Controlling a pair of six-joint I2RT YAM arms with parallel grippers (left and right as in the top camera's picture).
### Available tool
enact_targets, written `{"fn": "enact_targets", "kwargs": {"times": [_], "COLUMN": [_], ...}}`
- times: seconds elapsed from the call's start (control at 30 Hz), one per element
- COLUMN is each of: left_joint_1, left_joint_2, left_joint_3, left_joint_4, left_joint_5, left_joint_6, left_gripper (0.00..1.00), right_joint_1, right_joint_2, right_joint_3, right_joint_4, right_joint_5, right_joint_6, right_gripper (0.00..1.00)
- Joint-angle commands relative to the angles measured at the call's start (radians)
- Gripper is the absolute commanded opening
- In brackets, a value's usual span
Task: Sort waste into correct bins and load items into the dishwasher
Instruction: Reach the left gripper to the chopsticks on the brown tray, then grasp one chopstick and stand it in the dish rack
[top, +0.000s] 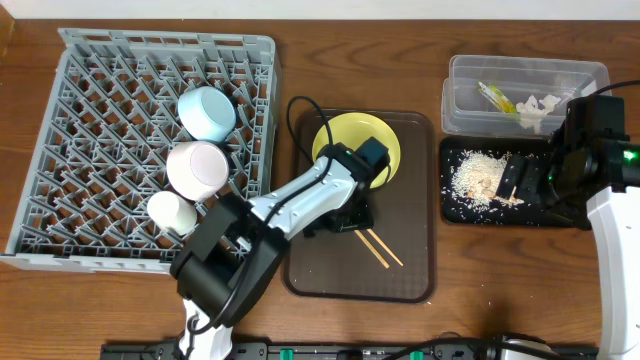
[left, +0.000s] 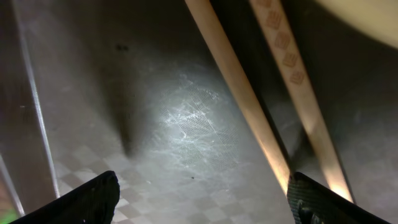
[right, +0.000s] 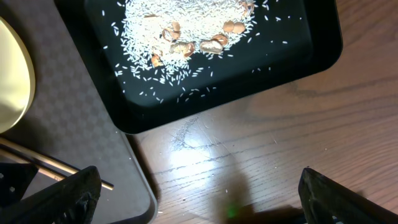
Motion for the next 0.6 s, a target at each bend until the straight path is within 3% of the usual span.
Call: {"fn": "enact_targets", "kwargs": {"times": [0.0,0.3,0.43,0.5,0.57], "left_joint_1": [0.0,0.0,-0.001,-0.002,-0.002], "left_joint_2": [0.026,0.026,0.026,0.026,0.026], "left_joint_3": [-0.007,-0.009,-0.009,-0.009,-0.01], "left_joint_4": [0.004,0.023,0.05,0.056,0.056], "left_joint_5": [-0.028,0.022,0.078,0.075,0.074], "left_joint_6": [-0.026,-0.026,-0.026,-0.026,-0.026], "left_gripper": [0.87,0.85,0.77,0.64,0.6], "right_joint_1": [-0.009,-0.009,-0.009,-0.009,-0.009], "right_joint_2": [-0.007,-0.007,-0.007,-0.007,-0.007], "right_joint_3": [0.017,0.017,0.017,0.017,0.017], "right_joint_4": [0.0,-0.001,-0.001,-0.001,-0.002], "right_joint_5": [0.007,0.007,0.007,0.007,0.006], "right_joint_6": [-0.016,-0.016,-0.016,-0.016,-0.016], "right_gripper": [0.99,0.99,0.99,0.99,0.99]}}
